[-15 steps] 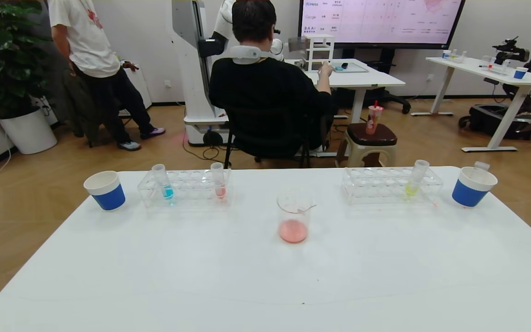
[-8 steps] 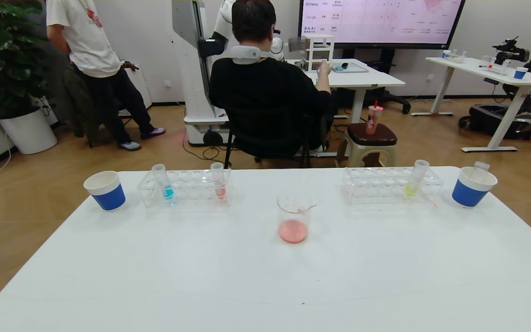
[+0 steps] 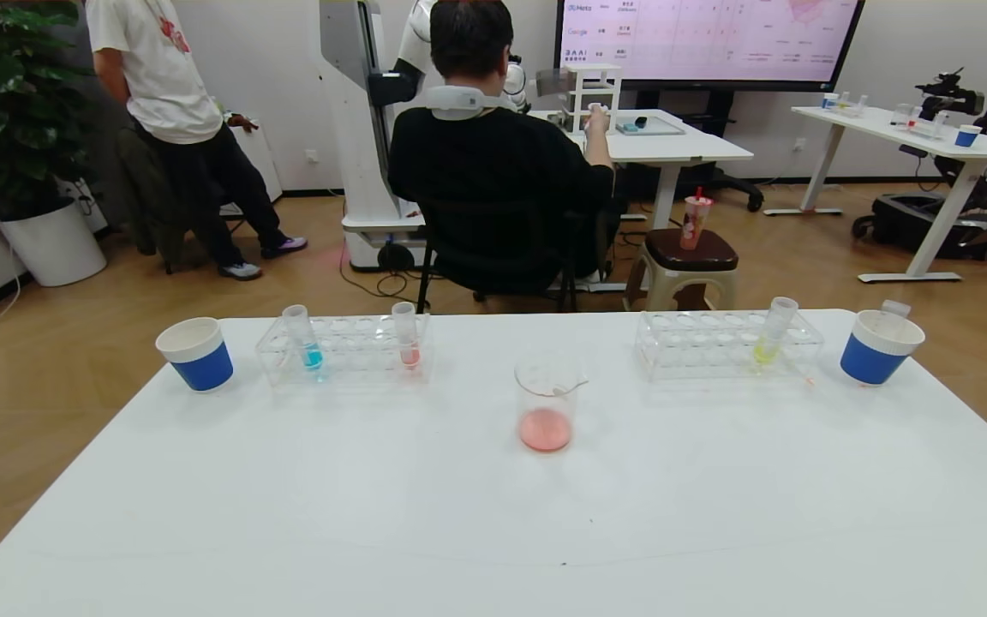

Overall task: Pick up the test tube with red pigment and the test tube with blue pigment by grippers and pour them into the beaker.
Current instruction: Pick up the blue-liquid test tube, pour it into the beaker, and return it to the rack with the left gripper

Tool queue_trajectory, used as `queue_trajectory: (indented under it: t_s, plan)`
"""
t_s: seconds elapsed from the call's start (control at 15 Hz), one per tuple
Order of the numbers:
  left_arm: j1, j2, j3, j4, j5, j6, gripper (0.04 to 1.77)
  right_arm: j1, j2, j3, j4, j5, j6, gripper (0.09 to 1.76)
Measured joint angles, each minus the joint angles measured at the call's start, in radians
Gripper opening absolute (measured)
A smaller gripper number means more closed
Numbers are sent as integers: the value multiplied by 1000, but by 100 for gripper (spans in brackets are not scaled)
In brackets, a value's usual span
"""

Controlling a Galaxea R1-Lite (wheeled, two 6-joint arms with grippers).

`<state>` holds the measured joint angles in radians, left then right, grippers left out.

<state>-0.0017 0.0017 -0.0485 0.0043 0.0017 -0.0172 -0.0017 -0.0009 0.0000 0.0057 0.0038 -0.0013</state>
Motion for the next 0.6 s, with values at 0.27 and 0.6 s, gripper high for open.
queue_trajectory:
  t_s: [0.27, 0.6]
  plan:
    - [-8, 162, -250, 6, -1, -11, 175, 0, 0, 0, 0, 0, 0, 174]
    - [-19, 561, -486, -176, -7, -19, 175, 0, 0, 0, 0, 0, 0, 174]
